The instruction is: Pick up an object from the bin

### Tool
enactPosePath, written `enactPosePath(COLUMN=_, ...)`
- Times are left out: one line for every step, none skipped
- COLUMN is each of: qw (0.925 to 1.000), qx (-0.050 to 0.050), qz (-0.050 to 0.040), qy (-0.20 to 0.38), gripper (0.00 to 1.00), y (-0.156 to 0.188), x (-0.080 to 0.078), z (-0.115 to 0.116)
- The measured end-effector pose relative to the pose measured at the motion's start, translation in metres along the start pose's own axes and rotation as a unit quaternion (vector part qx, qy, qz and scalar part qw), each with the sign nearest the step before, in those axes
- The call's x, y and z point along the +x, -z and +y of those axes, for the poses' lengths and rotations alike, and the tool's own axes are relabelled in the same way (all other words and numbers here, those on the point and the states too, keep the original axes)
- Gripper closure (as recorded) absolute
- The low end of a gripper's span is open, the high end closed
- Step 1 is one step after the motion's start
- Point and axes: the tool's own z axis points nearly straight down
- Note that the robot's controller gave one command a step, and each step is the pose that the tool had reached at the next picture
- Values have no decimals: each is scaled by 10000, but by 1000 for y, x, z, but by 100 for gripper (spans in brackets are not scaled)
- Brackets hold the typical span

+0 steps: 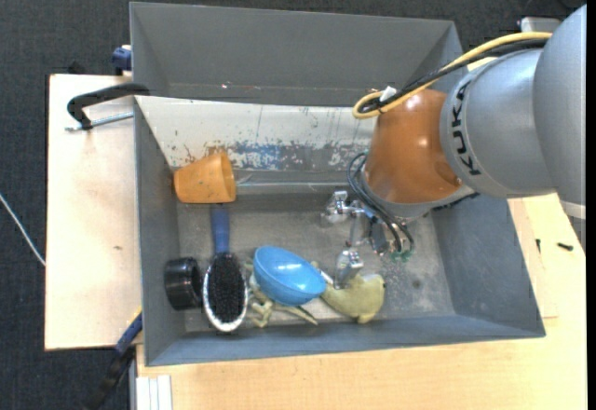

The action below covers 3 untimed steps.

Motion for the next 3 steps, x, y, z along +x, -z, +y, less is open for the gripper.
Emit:
enactPosePath(qw=10000, qx=-7, qz=17, qy=-12, gripper=100, y=2, x=0, z=-2)
enactPosePath(qw=10000, qx=-6, qz=13, qy=-13, gripper=0, y=1, x=0, z=-2)
enactPosePath(qw=9938, qx=7, qz=42, qy=-1111, gripper=0, y=30, x=26, z=45)
